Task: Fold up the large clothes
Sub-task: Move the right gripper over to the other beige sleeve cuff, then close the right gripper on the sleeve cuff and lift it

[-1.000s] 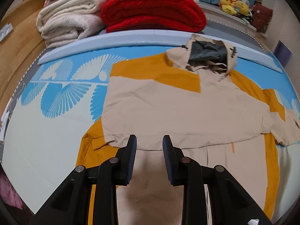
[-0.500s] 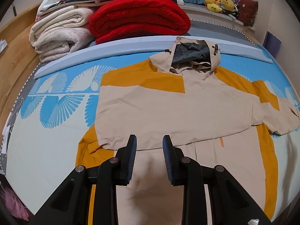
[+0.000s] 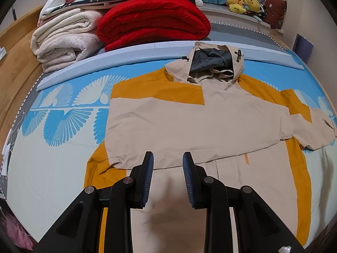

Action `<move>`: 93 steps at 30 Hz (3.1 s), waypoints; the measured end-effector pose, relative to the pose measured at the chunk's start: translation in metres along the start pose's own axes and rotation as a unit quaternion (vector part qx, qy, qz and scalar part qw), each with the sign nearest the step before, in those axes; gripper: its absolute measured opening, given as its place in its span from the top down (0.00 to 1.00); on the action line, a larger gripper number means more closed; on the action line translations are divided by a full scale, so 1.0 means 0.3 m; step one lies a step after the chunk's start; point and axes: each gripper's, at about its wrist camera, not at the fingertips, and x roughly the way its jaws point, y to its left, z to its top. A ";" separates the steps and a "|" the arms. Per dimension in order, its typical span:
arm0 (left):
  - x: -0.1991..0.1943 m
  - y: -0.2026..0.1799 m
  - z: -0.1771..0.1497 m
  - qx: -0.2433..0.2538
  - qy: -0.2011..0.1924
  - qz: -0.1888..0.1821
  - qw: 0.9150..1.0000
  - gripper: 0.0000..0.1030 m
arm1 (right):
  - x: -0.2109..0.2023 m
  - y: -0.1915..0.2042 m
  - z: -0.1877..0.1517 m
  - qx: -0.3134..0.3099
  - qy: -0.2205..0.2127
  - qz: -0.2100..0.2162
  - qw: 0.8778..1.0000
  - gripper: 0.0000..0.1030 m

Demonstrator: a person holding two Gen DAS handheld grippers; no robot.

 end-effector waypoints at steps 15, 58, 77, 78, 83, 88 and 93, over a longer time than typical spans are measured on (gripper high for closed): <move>0.034 -0.008 -0.015 0.006 0.003 -0.007 1.000 0.74 | 0.001 -0.130 0.040 0.030 -0.023 -0.011 0.999 0.88; 0.254 -0.111 -0.017 0.052 0.026 -0.060 0.997 0.74 | 0.579 -0.792 -0.019 0.306 0.006 -0.019 0.952 0.76; 0.157 0.098 0.055 -0.043 0.003 -0.065 0.997 0.74 | 0.133 0.350 0.176 -0.058 -0.118 0.086 0.988 0.98; 0.151 0.122 0.059 -0.051 0.003 -0.064 0.997 0.74 | 0.104 0.460 0.128 -0.078 -0.107 0.113 0.985 0.98; 0.136 0.244 0.069 -0.100 0.011 -0.072 0.992 0.74 | 0.075 0.885 -0.172 -0.144 -0.018 0.212 0.966 0.98; 0.153 0.316 0.065 -0.124 0.039 -0.086 0.988 0.73 | 0.213 1.133 -0.525 -0.196 0.163 0.232 0.939 0.96; 0.171 0.340 0.055 -0.142 0.063 -0.104 0.982 0.72 | 0.143 1.113 -0.561 -0.179 0.207 0.235 0.933 0.94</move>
